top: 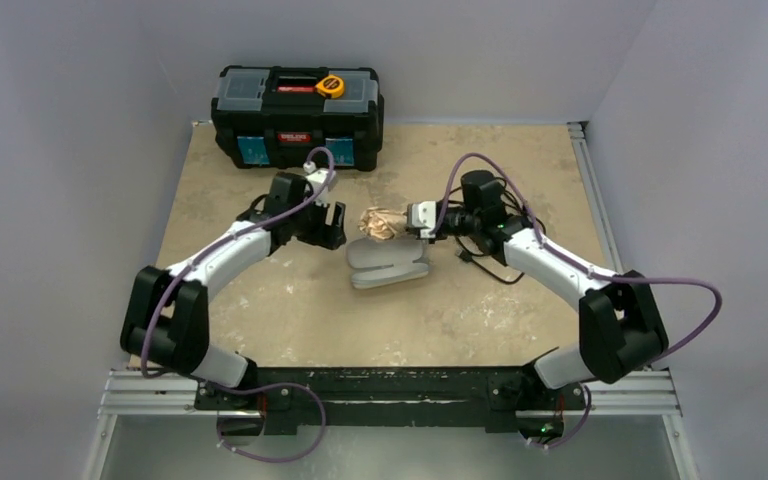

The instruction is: Open the umbrella

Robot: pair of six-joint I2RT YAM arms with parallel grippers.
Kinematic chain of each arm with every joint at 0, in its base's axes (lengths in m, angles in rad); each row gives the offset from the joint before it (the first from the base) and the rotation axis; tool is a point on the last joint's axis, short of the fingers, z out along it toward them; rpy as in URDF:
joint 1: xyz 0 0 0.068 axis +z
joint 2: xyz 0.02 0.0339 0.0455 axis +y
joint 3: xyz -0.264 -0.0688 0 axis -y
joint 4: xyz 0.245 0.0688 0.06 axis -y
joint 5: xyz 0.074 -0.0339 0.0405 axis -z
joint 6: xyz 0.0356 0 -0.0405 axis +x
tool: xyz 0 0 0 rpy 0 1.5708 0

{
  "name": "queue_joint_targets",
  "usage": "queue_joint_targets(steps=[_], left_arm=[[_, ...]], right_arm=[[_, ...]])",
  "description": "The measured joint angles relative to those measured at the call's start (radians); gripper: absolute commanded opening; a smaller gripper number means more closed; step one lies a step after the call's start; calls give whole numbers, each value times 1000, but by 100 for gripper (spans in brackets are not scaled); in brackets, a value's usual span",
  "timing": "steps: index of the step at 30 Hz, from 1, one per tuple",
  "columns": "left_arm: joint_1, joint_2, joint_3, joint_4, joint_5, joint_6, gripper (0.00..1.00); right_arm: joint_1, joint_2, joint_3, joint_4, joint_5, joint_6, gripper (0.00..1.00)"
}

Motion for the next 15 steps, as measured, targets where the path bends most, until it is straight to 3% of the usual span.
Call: queue_joint_targets(steps=[5, 8, 11, 15], left_arm=[[31, -196, -29, 52, 101, 106, 78], [-35, -249, -3, 22, 171, 268, 75], [-158, -162, 107, -78, 195, 402, 74], [-291, 109, 333, -190, 161, 462, 71]], right_arm=[[-131, -39, 17, 15, 0, 251, 0], [-220, -85, 40, 17, 14, 392, 0], [-272, -137, 67, 22, 45, 509, 0], [-317, -167, 116, 18, 77, 644, 0]])
